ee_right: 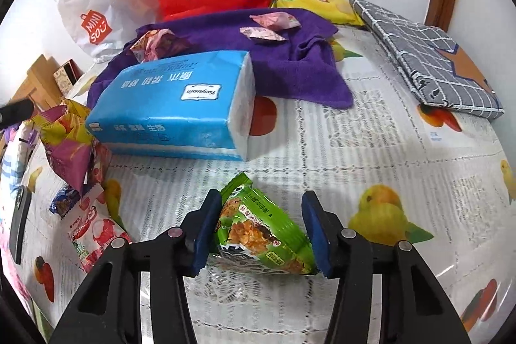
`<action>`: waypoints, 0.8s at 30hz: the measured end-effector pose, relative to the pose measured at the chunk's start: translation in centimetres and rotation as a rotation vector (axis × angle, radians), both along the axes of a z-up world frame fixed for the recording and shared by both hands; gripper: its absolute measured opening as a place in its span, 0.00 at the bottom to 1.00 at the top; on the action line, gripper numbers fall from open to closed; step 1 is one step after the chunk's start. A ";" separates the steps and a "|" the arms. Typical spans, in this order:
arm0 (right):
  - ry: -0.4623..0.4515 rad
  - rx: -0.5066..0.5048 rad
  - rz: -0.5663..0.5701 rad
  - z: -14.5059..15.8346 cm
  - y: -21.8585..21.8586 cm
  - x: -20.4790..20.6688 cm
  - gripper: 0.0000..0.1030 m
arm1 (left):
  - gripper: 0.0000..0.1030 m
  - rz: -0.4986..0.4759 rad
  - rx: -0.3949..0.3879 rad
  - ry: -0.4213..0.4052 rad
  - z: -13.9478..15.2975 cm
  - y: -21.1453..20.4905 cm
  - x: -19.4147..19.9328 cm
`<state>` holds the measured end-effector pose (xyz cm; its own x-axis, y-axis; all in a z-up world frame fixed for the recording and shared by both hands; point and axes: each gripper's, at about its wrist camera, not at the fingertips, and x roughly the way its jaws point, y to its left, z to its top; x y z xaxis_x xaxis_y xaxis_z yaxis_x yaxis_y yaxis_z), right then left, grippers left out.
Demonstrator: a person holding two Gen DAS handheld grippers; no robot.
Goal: Organize snacks
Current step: 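Grasp the green snack bag with the right gripper while the left grasps the large pink bag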
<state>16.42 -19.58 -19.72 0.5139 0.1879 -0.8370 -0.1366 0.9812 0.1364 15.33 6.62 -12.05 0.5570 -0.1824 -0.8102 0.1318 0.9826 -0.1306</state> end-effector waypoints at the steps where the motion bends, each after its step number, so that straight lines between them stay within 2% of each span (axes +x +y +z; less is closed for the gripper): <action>1: -0.003 0.003 -0.005 0.1 -0.2 0.0 0.49 | 0.80 -0.001 0.000 0.003 -0.3 -0.1 -0.1; 8: -0.017 0.020 -0.024 0.6 -1.6 -0.5 0.47 | 0.79 0.003 -0.004 0.037 -2.0 -0.5 -0.2; 13: -0.012 0.016 -0.020 0.3 -1.5 -0.6 0.48 | 0.79 0.024 0.038 0.058 -3.4 -0.8 0.6; 15: -0.011 0.015 -0.016 0.2 -1.5 -0.6 0.48 | 0.79 0.022 0.032 0.063 -3.8 -0.8 0.8; 17: -0.003 0.003 -0.007 0.0 -1.4 -0.4 0.54 | 0.79 0.026 0.021 0.069 -4.1 -0.7 1.2; 21: 0.009 -0.007 0.008 -0.3 -1.4 -0.3 0.55 | 0.78 0.005 -0.021 0.089 -4.7 -0.7 1.6; 24: 0.013 0.010 -0.001 -0.4 -1.6 -0.5 0.50 | 0.65 -0.003 -0.027 0.081 -4.8 -0.9 1.5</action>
<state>15.96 -21.19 -20.13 0.5034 0.1958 -0.8416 -0.1341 0.9799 0.1477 16.80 5.73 -16.81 0.4891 -0.2062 -0.8475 0.1231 0.9782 -0.1670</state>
